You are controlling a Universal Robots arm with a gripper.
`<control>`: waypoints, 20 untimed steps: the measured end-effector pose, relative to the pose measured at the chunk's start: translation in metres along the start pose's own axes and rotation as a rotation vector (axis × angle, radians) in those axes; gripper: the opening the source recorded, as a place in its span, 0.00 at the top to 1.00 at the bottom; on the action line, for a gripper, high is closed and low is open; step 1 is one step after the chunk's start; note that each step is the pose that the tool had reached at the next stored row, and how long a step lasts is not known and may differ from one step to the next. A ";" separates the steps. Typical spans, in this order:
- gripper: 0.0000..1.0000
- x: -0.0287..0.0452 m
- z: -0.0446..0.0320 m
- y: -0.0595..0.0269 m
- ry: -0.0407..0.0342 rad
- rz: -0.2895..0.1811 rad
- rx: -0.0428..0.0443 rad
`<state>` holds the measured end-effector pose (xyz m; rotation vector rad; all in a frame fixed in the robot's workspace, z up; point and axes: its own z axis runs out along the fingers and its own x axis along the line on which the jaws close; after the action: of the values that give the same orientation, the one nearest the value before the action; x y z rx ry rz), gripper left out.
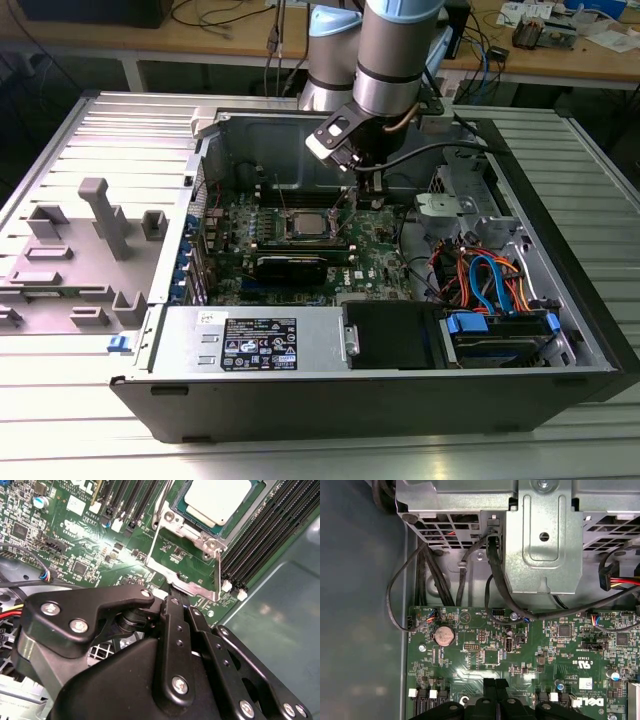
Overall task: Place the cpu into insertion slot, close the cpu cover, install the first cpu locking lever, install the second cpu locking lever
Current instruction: 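Close the cpu cover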
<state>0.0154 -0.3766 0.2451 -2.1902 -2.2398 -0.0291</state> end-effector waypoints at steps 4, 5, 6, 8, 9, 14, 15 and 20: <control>0.89 0.0000 0.0000 -0.0006 0.0000 0.000 0.0000; 0.89 0.0000 0.0000 -0.0006 0.0000 0.000 0.0000; 0.89 0.0000 0.0000 -0.0008 0.0000 0.000 0.0000; 0.89 0.0000 0.0000 -0.0013 0.0000 0.000 0.0000; 0.89 0.0000 0.0000 -0.0015 -0.0001 0.000 0.0000; 0.89 0.0001 0.0000 -0.0031 0.0000 0.000 0.0000; 0.89 0.0001 0.0000 -0.0033 0.0000 0.000 0.0000; 0.89 0.0001 0.0000 -0.0045 0.0000 0.000 0.0000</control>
<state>0.0109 -0.3766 0.2451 -2.1903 -2.2398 -0.0291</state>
